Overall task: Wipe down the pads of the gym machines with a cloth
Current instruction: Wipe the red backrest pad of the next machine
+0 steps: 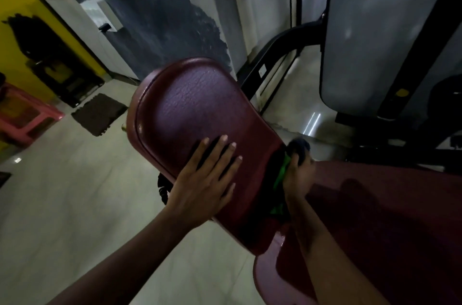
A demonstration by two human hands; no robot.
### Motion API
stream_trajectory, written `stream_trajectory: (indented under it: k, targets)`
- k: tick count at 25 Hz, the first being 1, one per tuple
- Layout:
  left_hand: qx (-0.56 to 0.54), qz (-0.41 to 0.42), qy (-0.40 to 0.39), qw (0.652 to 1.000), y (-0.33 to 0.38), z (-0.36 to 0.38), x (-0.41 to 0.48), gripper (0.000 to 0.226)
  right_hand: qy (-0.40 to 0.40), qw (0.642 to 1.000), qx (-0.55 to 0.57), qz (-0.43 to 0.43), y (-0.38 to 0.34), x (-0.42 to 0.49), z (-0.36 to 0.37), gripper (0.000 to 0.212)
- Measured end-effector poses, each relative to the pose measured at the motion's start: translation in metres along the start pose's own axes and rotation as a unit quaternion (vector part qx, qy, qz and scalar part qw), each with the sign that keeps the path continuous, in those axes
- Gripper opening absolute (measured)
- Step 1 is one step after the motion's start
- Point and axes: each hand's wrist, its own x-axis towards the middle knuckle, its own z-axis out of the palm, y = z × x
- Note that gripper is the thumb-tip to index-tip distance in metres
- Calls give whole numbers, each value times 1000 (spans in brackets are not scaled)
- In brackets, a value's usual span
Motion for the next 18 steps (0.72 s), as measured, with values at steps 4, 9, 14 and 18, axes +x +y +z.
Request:
stream_trajectory:
  k: [4, 9, 14, 18]
  targets:
    - [34, 39, 5, 999, -4, 10, -4, 50, -63, 976, 2, -209, -36, -62, 17, 56]
    - [19, 37, 31, 999, -1, 13, -2, 50, -7, 986, -60, -155, 43, -65, 12, 65]
    - [26, 33, 63, 997, -2, 16, -1, 47, -23, 996, -43, 69, 94, -39, 7, 73]
    - [22, 34, 64, 997, -1, 17, 0, 47, -32, 981, 31, 191, 102, -28, -10, 50]
